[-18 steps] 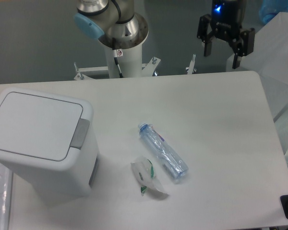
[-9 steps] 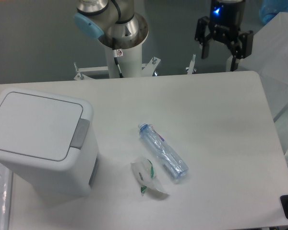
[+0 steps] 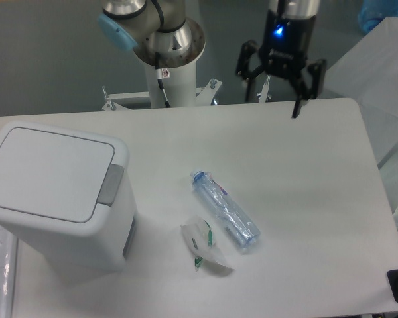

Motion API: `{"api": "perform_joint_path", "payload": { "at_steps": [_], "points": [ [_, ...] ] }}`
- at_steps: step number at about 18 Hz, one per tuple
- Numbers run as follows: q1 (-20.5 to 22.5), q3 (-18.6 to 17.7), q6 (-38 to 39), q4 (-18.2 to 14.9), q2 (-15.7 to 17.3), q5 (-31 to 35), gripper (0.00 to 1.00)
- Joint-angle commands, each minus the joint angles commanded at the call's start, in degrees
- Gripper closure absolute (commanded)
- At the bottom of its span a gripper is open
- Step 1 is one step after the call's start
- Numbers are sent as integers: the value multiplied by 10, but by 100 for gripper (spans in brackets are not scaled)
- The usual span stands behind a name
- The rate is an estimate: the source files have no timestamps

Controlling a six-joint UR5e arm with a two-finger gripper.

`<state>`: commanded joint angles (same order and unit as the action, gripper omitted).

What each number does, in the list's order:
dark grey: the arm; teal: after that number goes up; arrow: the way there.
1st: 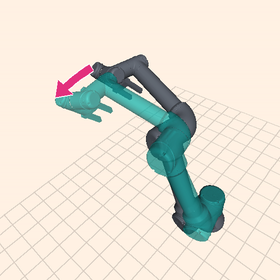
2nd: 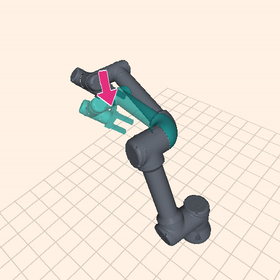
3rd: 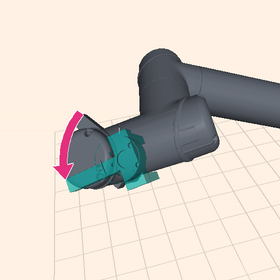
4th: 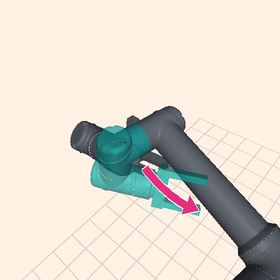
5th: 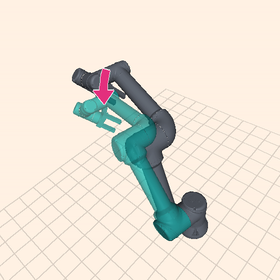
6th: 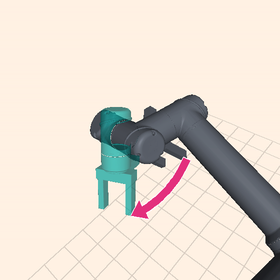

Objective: Open the trash can
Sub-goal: 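Move the open gripper toward the trash can's grey side button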

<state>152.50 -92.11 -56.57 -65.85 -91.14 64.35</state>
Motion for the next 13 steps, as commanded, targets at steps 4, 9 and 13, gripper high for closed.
{"api": "perform_joint_path", "payload": {
  "at_steps": [4, 9, 13],
  "points": [
    [-27, 8, 137, 48, -21, -24, 0],
    [-52, 18, 214, 49, -23, -26, 0],
    [-78, 19, 258, 53, -27, -26, 0]
  ]
}}
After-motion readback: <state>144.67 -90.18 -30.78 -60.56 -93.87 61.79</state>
